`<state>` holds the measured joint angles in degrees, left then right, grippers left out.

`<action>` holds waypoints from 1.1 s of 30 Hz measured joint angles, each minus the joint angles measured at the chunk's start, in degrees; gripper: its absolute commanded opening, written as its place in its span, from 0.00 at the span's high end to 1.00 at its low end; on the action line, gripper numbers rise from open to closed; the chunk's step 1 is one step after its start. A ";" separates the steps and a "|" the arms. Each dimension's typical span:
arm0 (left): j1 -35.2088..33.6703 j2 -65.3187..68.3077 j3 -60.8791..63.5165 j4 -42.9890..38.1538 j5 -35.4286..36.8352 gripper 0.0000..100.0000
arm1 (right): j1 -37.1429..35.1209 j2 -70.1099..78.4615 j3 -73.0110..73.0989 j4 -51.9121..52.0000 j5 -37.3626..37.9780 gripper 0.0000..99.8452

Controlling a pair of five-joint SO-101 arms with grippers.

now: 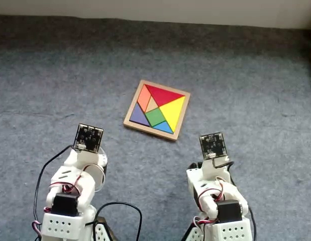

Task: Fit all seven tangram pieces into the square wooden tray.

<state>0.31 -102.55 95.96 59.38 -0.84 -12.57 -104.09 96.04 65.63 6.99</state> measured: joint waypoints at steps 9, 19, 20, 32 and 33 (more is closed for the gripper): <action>-11.43 0.00 0.00 5.54 -0.09 0.98 | 0.00 0.00 0.00 0.00 0.00 0.94; -12.75 0.09 0.00 11.08 -0.09 0.98 | 0.00 0.00 0.00 0.00 0.00 0.94; -12.75 0.09 0.00 12.92 -0.09 0.98 | 0.00 0.00 0.00 0.00 0.00 0.94; -12.84 0.09 0.00 17.05 -0.09 0.98 | 0.00 0.00 0.00 0.00 0.00 0.94; -12.84 0.09 0.00 17.05 -0.09 0.98 | 0.00 0.00 0.00 0.00 0.00 0.94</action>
<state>-12.53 -102.46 95.96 76.44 -0.92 -12.57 -104.09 96.04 65.63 6.99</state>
